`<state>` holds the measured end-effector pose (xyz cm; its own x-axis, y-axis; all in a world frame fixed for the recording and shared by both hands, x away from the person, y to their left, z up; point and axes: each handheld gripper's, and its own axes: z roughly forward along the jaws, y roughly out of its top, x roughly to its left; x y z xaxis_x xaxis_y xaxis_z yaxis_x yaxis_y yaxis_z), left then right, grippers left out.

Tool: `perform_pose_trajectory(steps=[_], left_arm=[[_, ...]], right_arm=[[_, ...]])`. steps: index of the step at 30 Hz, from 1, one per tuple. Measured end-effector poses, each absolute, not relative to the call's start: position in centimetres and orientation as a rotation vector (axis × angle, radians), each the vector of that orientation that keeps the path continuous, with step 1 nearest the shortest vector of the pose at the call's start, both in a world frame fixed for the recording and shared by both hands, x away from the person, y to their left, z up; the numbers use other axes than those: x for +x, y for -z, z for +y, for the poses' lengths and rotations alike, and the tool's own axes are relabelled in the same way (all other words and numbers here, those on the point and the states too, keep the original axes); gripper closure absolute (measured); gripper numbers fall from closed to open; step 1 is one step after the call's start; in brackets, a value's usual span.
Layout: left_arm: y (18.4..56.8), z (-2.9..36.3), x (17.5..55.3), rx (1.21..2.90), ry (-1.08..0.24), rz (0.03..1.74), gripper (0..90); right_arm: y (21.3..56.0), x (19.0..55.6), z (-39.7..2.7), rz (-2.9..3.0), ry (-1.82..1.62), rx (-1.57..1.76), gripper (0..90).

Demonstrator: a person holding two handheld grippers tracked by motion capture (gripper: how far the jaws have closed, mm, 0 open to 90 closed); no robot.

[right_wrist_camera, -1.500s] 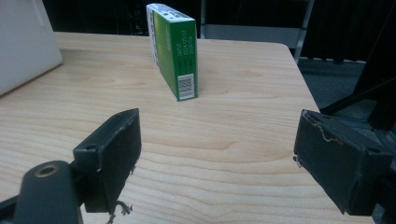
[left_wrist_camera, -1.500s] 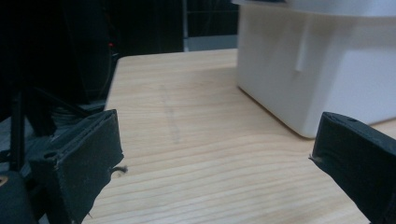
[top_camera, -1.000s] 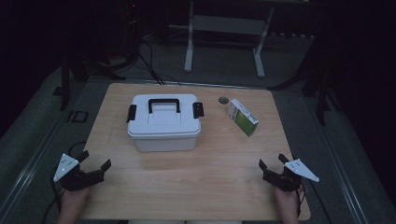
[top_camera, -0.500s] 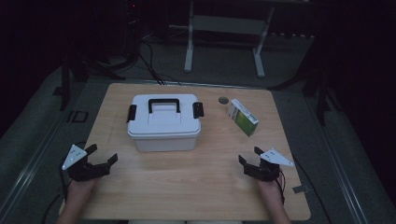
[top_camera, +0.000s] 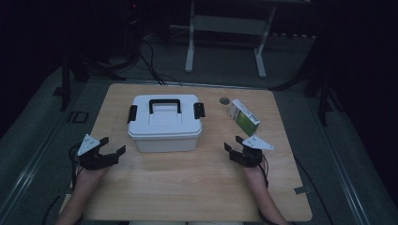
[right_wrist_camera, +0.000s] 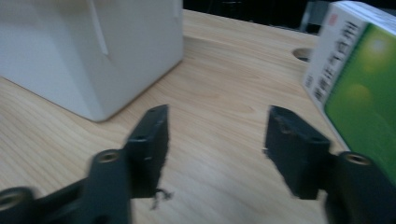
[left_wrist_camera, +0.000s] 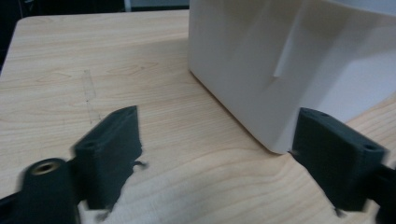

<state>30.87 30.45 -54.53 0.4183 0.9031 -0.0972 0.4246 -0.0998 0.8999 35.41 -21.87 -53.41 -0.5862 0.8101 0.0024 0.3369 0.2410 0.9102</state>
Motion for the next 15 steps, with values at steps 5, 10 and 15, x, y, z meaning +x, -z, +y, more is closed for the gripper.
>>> perform_pose_trajectory(steps=[5, 10, 15], left_arm=[[54.4, 29.9, 32.3, 1.74, -0.605, 1.157, 39.6], [54.3, 29.0, 33.9, 1.787, -0.581, 1.154, 54.1], [54.2, 28.3, 35.1, 1.791, -0.564, 1.157, 64.5]], right_arm=[[53.3, 36.6, -20.3, 2.051, -1.328, 1.014, 54.9], [53.4, 37.9, -18.6, 2.089, -1.343, 1.004, 67.1], [53.5, 38.8, -17.3, 2.119, -1.332, 0.99, 78.8]])
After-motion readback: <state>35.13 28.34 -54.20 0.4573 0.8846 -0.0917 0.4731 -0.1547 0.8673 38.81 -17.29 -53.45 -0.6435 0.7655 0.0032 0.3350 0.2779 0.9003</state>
